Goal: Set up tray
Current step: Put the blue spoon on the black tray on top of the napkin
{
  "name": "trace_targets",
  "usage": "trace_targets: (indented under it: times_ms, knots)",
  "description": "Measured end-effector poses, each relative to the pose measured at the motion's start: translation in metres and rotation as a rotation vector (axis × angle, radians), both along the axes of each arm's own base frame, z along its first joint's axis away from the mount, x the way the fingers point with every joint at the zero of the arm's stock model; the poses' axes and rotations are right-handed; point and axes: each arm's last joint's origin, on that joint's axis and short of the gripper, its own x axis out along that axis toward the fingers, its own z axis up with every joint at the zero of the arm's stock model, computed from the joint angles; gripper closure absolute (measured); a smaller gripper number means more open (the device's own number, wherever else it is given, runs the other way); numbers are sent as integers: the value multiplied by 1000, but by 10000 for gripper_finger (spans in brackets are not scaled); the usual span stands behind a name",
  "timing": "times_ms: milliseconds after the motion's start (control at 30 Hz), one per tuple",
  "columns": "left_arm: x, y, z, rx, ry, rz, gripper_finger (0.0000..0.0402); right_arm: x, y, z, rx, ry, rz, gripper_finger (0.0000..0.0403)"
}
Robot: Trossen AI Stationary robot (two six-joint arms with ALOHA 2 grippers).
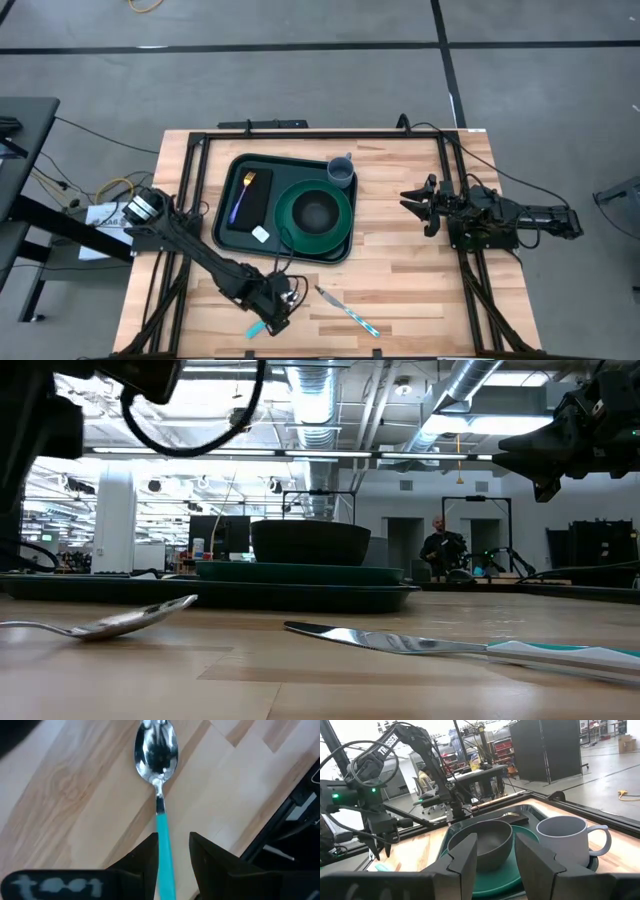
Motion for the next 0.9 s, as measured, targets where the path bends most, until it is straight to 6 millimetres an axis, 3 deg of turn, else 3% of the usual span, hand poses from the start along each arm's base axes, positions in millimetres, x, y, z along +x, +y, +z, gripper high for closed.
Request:
trace_targets:
  times_ms: [133,367,633,900]
  knots:
    - [-7,-10,-1,18,-11,18,305,0,0,0,0,0,0,280]
    - [-12,-24,-21,37,40,0,305,0,0,0,0,0,0,280]
    - [-7,-29,-43,53,80,-2,305,0,0,0,0,0,0,280]
    - [-6,-29,-46,63,53,4,305,0,0,0,0,0,0,280]
